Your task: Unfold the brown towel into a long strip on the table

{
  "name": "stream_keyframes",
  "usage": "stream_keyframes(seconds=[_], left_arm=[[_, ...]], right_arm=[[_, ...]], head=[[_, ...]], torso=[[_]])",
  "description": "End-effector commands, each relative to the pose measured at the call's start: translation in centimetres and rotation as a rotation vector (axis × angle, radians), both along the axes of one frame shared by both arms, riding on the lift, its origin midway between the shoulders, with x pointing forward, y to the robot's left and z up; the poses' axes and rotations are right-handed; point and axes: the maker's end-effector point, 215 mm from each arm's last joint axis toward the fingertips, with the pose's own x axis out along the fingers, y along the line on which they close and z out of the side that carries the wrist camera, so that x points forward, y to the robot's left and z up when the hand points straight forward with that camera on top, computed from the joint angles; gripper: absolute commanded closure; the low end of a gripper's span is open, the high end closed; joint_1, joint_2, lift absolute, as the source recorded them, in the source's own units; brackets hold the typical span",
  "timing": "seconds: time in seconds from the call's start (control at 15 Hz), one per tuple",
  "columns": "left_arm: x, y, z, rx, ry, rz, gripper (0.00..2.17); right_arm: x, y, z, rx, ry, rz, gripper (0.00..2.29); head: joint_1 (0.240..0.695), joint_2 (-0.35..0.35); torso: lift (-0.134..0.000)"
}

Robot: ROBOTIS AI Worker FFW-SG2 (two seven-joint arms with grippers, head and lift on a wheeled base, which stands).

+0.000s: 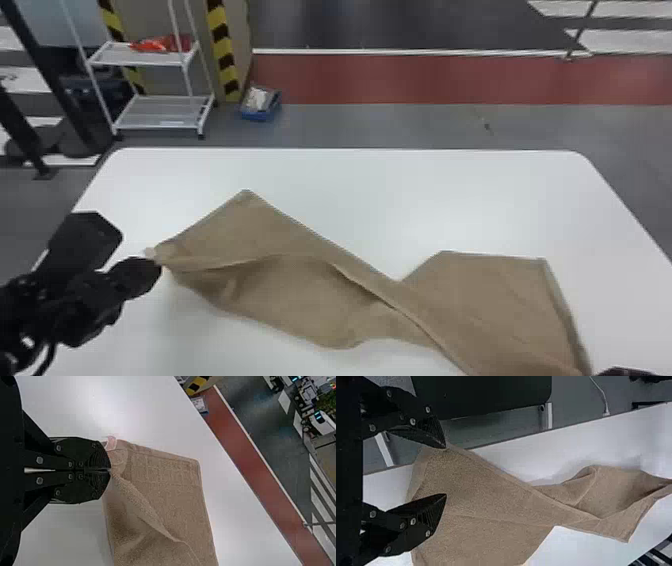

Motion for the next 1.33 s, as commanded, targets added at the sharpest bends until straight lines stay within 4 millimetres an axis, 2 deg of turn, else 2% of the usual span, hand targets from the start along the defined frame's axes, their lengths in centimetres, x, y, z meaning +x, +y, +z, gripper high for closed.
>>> stream_keyframes(seconds=[0.0,0.27,0.4,0.47,0.6,0.73,0.8,1.0,1.2,1.27], left_arm=[[0.1,-0.2,-0.2,0.005,-0.001,-0.015,1.97],[0.2,-0.8,-0.1,0.007,-0.009,-0.042,1.97],[0.1,-1.0,-0.1,0.006,-0.006,-0.048,1.97],[0.0,-0.8,-0.2,0.01,-0.004,-0.046,1.97],[-0.3,-0.3,-0.4,0.018,0.002,-0.043,1.97],[-0.2,-0.2,-0.5,0.019,0.001,-0.046,1.97],[-0.1,-0.3,-0.5,0.022,-0.002,-0.052,1.97],[0.1,-1.0,-0.5,0.013,-0.004,-0.064,1.97],[0.1,-1.4,-0.6,0.009,-0.004,-0.068,1.97],[0.1,-1.6,-0.7,0.008,-0.004,-0.069,1.97]], right_arm=[[1.2,0.0,-0.7,0.009,0.012,-0.063,0.1],[4.8,0.9,-5.1,0.024,0.107,-0.213,0.2],[5.7,2.8,-6.8,0.027,0.144,-0.205,0.25],[6.0,3.2,-7.2,0.027,0.154,-0.209,0.36],[6.2,3.2,-7.3,0.032,0.174,-0.222,0.75],[7.0,2.8,-6.6,0.036,0.155,-0.225,1.51],[8.1,1.9,-5.8,0.036,0.122,-0.247,1.57],[14.0,-1.7,-2.5,0.031,-0.019,-0.322,1.57],[21.8,-5.1,0.5,0.027,-0.139,-0.4,1.57],[24.2,-6.0,0.9,0.023,-0.164,-0.425,1.57]], head=[[0.695,-0.007],[0.695,-0.011],[0.695,-0.006],[0.695,-0.001],[0.695,0.017],[0.695,0.037],[0.695,0.04],[0.695,0.017],[0.695,-0.05],[0.695,-0.064]], torso=[[-0.123],[-0.123],[-0.123],[-0.123],[-0.123],[-0.123],[-0.123],[-0.123],[-0.123],[-0.123]])
